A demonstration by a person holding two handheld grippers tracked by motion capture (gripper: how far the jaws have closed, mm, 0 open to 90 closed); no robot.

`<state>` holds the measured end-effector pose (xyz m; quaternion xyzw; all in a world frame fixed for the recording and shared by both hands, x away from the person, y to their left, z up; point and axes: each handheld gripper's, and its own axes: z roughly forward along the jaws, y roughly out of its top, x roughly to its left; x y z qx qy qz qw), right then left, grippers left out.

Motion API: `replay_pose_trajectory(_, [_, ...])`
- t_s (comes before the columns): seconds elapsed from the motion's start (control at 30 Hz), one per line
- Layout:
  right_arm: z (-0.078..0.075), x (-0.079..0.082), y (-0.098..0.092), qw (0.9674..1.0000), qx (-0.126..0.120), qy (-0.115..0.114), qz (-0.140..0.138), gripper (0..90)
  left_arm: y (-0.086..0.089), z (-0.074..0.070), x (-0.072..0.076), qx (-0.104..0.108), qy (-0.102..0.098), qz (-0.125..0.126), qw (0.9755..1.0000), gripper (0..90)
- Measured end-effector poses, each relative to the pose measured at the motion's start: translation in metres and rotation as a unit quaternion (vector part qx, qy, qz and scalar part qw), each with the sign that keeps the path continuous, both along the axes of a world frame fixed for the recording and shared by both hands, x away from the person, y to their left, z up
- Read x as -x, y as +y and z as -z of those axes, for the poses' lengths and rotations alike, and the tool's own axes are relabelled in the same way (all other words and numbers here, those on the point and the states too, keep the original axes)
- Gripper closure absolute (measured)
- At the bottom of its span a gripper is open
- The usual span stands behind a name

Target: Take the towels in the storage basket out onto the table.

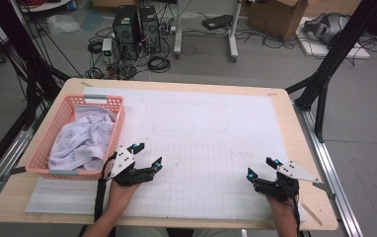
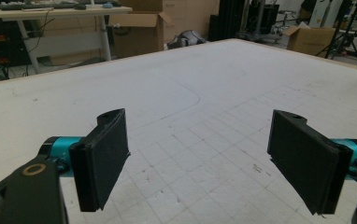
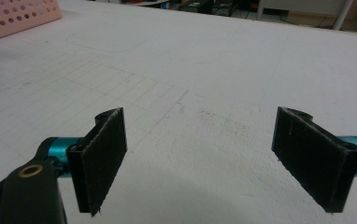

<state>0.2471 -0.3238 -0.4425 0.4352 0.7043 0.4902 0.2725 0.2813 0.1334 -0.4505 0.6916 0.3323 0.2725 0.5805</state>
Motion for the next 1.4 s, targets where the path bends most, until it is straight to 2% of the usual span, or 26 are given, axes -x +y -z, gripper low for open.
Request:
replay_pose_trajectory(0.53, [0.002, -0.004, 0.005, 0.9999, 0.0, 0.008, -0.013, 16.9, 0.004, 0.0, -0.001, 0.016, 0.008, -0.002, 0.9998, 19.9])
replay_pose_trajectory(0.6, [0.002, -0.004, 0.005, 0.9999, 0.001, 0.007, -0.014, 16.9, 0.004, -0.002, 0.001, 0.018, 0.017, 0.0, 0.9997, 19.1])
replay_pose_trajectory(0.9, [0.002, -0.007, 0.005, 0.9998, -0.001, 0.008, -0.017, 16.9, 0.005, -0.016, 0.007, 0.03, 0.023, 0.005, 0.9993, 18.9])
replay_pose_trajectory(1.07, [0.002, -0.01, 0.005, 0.9998, -0.004, 0.008, -0.019, 16.9, 0.01, -0.035, 0.01, 0.034, 0.022, 0.029, 0.9987, 23.1])
replay_pose_trajectory(1.13, [0.002, -0.011, 0.006, 0.9997, -0.004, 0.008, -0.021, 16.9, 0.015, -0.044, 0.011, 0.046, 0.018, 0.025, 0.9985, 22.3])
replay_pose_trajectory(1.17, [0.002, -0.011, 0.006, 0.9997, -0.003, 0.01, -0.023, 16.9, 0.022, -0.054, 0.013, 0.052, 0.013, 0.019, 0.9984, 21.4])
replay_pose_trajectory(1.2, [0.002, -0.01, 0.006, 0.9997, -0.002, 0.01, -0.024, 16.9, 0.022, -0.054, 0.013, 0.052, 0.013, 0.019, 0.9984, 20.4])
replay_pose_trajectory(1.27, [0.001, -0.01, 0.008, 0.9997, 0.0, 0.008, -0.025, 16.9, 0.032, -0.068, 0.015, 0.053, 0.006, 0.012, 0.9985, 18.6])
replay_pose_trajectory(1.3, [0.0, -0.01, 0.008, 0.9996, 0.0, 0.008, -0.026, 16.9, 0.032, -0.068, 0.015, 0.053, 0.006, 0.012, 0.9985, 17.8])
replay_pose_trajectory(1.4, [0.0, -0.008, 0.01, 0.9995, 0.001, 0.008, -0.029, 16.9, 0.044, -0.081, 0.019, 0.053, 0.001, 0.001, 0.9986, 17.5])
